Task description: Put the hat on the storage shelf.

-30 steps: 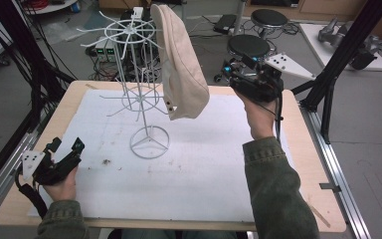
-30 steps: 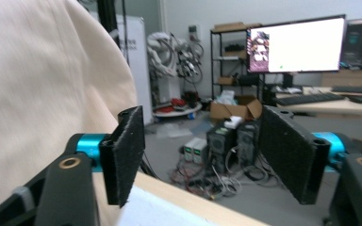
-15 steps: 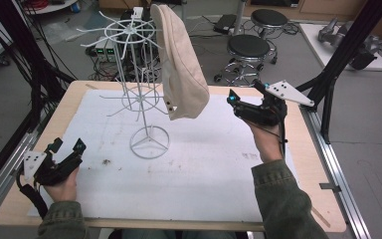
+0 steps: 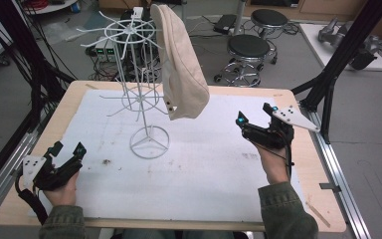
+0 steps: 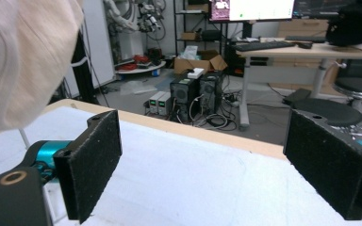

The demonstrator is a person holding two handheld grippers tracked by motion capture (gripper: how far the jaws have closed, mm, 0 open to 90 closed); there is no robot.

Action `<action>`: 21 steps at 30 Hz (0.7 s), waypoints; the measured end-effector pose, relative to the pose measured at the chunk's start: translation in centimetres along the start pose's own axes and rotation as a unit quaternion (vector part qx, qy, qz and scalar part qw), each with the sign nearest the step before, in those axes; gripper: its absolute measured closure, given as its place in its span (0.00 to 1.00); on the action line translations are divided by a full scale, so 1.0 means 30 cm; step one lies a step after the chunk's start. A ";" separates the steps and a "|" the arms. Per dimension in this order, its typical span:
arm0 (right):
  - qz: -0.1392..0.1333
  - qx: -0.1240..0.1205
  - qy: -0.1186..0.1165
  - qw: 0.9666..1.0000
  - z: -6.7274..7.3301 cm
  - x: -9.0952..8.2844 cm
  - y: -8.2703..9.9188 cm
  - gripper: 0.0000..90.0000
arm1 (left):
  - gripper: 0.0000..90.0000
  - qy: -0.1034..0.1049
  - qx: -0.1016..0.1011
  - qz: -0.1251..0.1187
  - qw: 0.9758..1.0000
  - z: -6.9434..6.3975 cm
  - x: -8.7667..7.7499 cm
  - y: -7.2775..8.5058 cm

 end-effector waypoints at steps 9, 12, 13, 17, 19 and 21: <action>0.010 0.019 0.032 0.999 -0.040 -0.051 0.077 0.11 | 0.28 -0.005 -0.001 -0.002 1.000 0.003 -0.023 0.003; -0.004 0.017 0.047 0.999 -0.046 -0.077 0.102 0.11 | 0.28 -0.004 0.002 -0.001 1.000 0.002 -0.023 0.002; -0.004 0.016 0.050 0.999 -0.050 -0.083 0.112 0.11 | 0.28 -0.004 0.002 0.000 1.000 0.001 -0.022 0.003; 0.003 0.023 0.059 0.998 -0.072 -0.103 0.151 0.11 | 0.28 -0.003 0.001 -0.002 1.000 -0.001 -0.021 0.003; 0.011 0.036 0.064 0.997 -0.086 -0.113 0.174 0.11 | 0.28 -0.004 0.001 -0.002 1.000 -0.002 -0.021 0.003; 0.018 0.055 0.070 0.996 -0.099 -0.123 0.200 0.11 | 0.28 -0.005 0.002 -0.002 1.000 -0.001 -0.023 0.003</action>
Point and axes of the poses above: each handheld gripper's, and its own axes: x roughly forward along the jaws, y roughly out of its underside, z roughly to its left, the point moved 1 cm from there along x, roughly forward along the jaws, and after that the axes turned 9 degrees about z, right-handed, at the moved point
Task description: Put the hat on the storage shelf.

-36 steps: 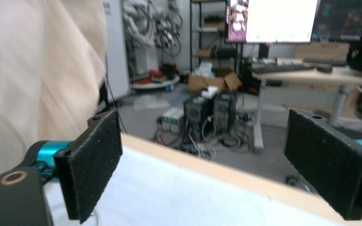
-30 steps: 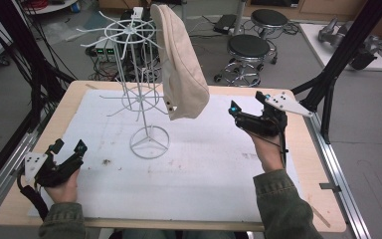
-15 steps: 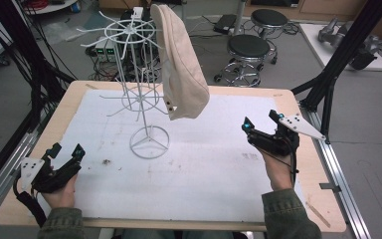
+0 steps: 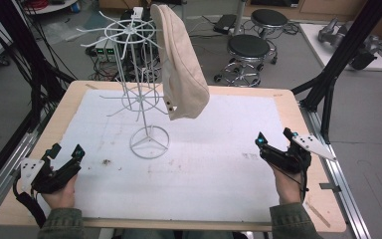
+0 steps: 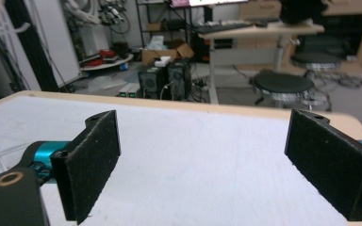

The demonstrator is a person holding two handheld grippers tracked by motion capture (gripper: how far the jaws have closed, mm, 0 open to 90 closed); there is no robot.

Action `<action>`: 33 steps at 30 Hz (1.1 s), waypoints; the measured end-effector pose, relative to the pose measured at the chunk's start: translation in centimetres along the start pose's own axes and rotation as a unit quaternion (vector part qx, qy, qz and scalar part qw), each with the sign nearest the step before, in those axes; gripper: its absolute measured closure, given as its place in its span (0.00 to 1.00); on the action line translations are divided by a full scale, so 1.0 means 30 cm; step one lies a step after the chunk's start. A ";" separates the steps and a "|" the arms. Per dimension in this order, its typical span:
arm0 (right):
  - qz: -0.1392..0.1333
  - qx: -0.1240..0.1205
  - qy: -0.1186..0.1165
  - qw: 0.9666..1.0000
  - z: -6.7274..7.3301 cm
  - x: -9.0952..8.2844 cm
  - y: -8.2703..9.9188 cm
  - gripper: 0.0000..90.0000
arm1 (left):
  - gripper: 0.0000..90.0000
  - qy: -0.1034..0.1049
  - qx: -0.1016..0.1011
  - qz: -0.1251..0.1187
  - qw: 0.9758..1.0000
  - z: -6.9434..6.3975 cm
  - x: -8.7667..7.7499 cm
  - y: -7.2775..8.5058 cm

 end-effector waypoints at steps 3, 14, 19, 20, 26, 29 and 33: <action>0.009 0.007 0.013 1.000 -0.016 -0.007 0.027 0.11 | 0.28 -0.001 0.000 0.000 1.000 0.001 0.000 0.000; 0.000 0.002 0.040 0.999 -0.043 -0.006 0.150 0.12 | 0.28 -0.002 0.003 0.003 1.000 0.001 0.003 0.002; -0.006 0.011 0.055 0.998 -0.053 0.002 0.192 0.11 | 0.28 0.000 0.003 0.004 1.000 0.000 0.008 0.004; 0.001 0.012 0.061 0.998 -0.054 0.004 0.199 0.11 | 0.28 0.001 0.005 0.006 1.000 0.000 0.009 0.005; -0.011 0.017 0.063 0.998 -0.058 -0.003 0.193 0.11 | 0.28 0.006 0.008 0.008 1.000 -0.013 0.010 0.005; -0.009 0.019 0.061 0.998 -0.058 0.000 0.195 0.11 | 0.28 0.008 0.010 0.007 1.000 -0.018 0.009 0.004; -0.009 0.016 0.061 0.998 -0.053 -0.003 0.195 0.12 | 0.28 0.009 0.010 0.009 1.000 -0.018 0.008 0.005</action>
Point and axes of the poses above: each handheld gripper's, and its own axes: x roughly forward along the jaws, y roughly out of its underside, z roughly to its left, the point moved 1 cm from there along x, roughly forward along the jaws, and after that the axes turned 9 degrees about z, right-handed, at the moved point
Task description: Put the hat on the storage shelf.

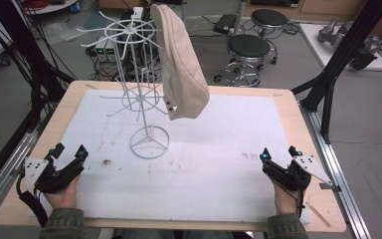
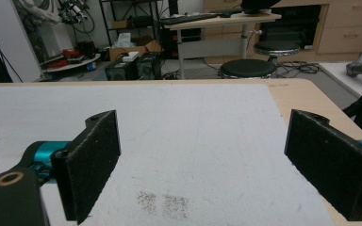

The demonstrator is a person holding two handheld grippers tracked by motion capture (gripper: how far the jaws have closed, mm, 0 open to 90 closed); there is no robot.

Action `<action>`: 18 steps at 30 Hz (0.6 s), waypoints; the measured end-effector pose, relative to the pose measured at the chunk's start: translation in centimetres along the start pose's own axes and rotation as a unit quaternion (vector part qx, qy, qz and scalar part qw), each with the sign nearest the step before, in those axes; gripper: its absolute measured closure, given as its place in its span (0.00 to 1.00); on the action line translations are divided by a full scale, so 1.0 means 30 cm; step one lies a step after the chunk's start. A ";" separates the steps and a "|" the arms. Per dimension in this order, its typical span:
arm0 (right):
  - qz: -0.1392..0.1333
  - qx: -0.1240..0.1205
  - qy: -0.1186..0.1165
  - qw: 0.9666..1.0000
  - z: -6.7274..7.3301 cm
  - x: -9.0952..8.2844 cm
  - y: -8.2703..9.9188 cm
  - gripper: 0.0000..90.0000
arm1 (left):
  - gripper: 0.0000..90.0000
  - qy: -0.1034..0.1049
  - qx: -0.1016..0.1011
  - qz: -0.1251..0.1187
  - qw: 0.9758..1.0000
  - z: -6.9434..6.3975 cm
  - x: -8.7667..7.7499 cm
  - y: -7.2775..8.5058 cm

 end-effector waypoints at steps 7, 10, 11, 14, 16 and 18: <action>0.006 -0.002 0.002 1.000 -0.002 0.004 0.001 0.11 | 0.28 -0.001 0.000 0.001 1.000 0.002 0.001 0.001; 0.005 -0.002 0.002 1.000 -0.004 0.003 0.001 0.11 | 0.28 0.000 0.000 0.000 1.000 -0.001 0.002 0.001; 0.007 -0.001 0.002 1.000 -0.003 0.002 0.001 0.12 | 0.28 0.000 0.000 0.000 1.000 -0.001 0.002 0.001; 0.008 -0.002 0.001 1.000 -0.004 0.004 0.002 0.12 | 0.28 0.001 0.000 -0.001 1.000 -0.001 0.003 0.001; 0.010 -0.005 0.001 1.000 -0.003 0.005 0.002 0.12 | 0.28 0.000 0.000 0.001 1.000 0.000 0.004 0.001; 0.014 -0.009 0.002 1.000 -0.001 0.007 0.004 0.12 | 0.28 -0.001 0.000 0.002 1.000 0.001 0.005 0.002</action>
Point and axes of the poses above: each handheld gripper's, and its own axes: x roughly forward along the jaws, y roughly out of its underside, z roughly to its left, the point moved 1 cm from there along x, roughly forward along the jaws, and after that the axes turned 9 degrees about z, right-handed, at the moved point
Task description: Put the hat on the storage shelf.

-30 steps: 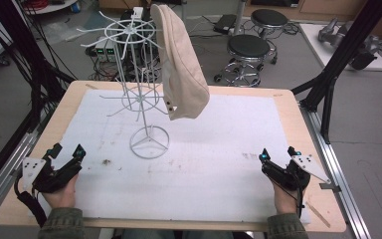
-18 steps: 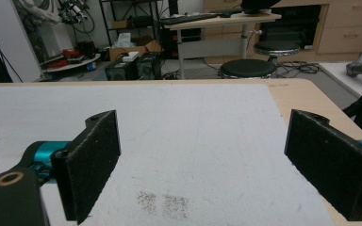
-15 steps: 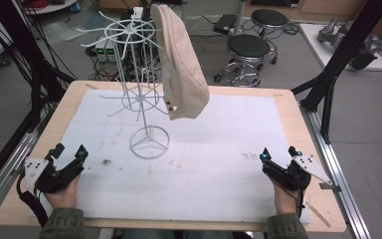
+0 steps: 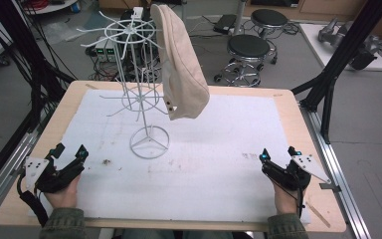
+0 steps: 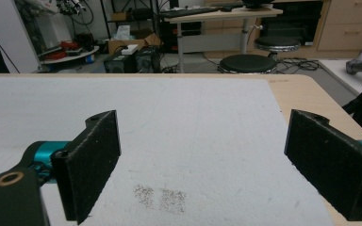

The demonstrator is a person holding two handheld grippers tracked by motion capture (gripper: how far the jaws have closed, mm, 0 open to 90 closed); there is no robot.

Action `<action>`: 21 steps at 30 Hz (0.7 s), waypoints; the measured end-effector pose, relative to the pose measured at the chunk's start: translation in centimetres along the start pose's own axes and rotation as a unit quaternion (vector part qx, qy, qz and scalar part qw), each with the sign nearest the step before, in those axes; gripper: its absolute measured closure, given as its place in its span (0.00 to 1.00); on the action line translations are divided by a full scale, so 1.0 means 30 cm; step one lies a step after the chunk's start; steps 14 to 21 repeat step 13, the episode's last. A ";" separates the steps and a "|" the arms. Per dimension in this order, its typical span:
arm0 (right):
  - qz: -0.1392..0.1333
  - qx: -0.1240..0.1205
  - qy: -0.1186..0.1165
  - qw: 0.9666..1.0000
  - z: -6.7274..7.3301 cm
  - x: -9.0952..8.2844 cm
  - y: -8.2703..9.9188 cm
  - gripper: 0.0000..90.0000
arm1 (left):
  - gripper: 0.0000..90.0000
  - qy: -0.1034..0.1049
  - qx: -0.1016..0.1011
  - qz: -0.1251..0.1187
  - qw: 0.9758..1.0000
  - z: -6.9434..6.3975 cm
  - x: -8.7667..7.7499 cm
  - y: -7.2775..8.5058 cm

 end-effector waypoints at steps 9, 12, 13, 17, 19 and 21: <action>0.006 -0.003 -0.002 1.000 0.003 0.003 0.002 0.12 | 0.28 0.002 0.000 0.001 1.000 0.001 0.000 0.000; 0.006 0.000 0.000 1.000 0.002 0.005 0.001 0.11 | 0.28 -0.001 -0.002 0.000 1.000 0.004 -0.003 0.000; 0.006 0.000 0.000 1.000 0.002 0.005 0.001 0.11 | 0.28 -0.001 -0.002 0.000 1.000 0.004 -0.003 0.000; 0.006 0.000 0.000 1.000 0.002 0.005 0.001 0.11 | 0.28 -0.001 -0.002 0.000 1.000 0.004 -0.003 0.000; 0.006 0.000 0.000 1.000 0.002 0.005 0.001 0.11 | 0.28 -0.001 -0.002 0.000 1.000 0.004 -0.003 0.000; 0.006 0.000 0.000 1.000 0.002 0.005 0.001 0.11 | 0.28 -0.001 -0.002 0.000 1.000 0.004 -0.003 0.000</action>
Point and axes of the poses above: each handheld gripper's, and its own axes: x roughly forward along the jaws, y roughly out of its underside, z roughly to its left, the point moved 1 cm from there along x, roughly forward along the jaws, and after that the axes turned 9 degrees about z, right-handed, at the moved point
